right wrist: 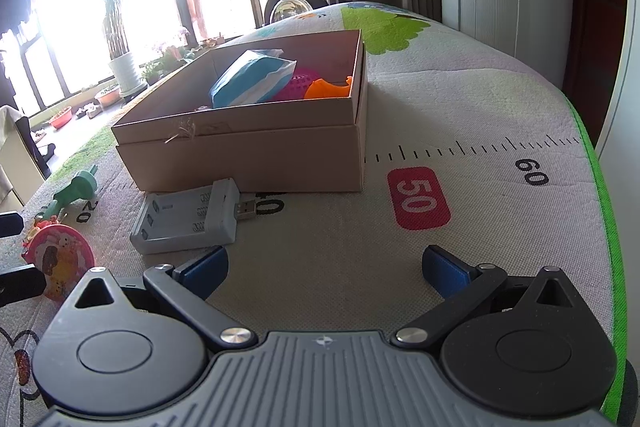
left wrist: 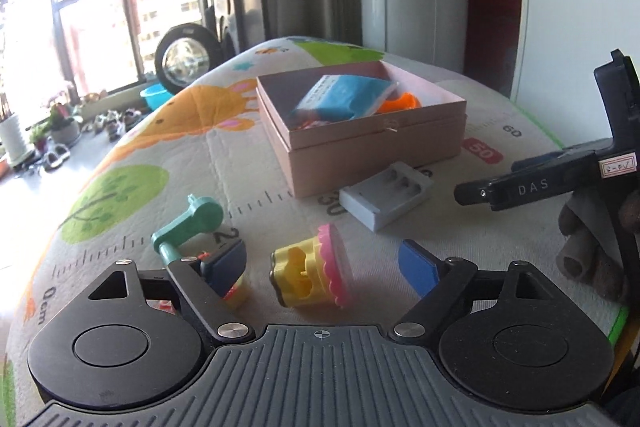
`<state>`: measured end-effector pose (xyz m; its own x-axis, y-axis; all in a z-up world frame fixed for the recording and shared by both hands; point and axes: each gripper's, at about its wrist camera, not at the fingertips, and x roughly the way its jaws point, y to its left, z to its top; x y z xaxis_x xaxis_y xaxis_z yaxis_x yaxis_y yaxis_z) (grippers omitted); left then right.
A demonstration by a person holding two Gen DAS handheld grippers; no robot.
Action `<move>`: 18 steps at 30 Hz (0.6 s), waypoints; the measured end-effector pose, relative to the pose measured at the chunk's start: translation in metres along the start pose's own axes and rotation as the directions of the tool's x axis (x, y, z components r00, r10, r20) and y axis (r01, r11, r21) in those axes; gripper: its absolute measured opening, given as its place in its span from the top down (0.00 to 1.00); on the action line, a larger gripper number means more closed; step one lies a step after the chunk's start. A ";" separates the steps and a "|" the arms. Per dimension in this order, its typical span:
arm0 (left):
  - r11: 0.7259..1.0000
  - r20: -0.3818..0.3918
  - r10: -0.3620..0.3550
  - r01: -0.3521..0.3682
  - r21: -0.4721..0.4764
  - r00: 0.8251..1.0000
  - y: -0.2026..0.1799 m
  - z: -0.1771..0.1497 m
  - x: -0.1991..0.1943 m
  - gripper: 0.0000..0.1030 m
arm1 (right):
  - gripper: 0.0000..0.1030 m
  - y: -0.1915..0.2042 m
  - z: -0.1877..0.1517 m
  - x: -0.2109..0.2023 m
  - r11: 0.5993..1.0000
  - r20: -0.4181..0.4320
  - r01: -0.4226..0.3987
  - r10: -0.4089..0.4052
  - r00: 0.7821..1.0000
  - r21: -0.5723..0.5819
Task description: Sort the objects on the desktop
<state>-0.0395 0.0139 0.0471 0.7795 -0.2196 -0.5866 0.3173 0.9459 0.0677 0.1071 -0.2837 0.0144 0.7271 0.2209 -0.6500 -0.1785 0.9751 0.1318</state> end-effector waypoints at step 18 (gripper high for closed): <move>0.917 0.005 0.154 -0.141 -0.372 0.988 0.101 -0.013 -0.021 0.03 | 0.33 0.116 0.023 0.021 0.832 -0.241 -0.522 0.476 0.846 -0.189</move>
<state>-0.0307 0.1172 0.0553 0.8217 -0.0724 -0.5653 -0.0199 0.9876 -0.1555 0.1171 -0.1659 0.0337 0.3702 0.6459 -0.6677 -0.6535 0.6919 0.3070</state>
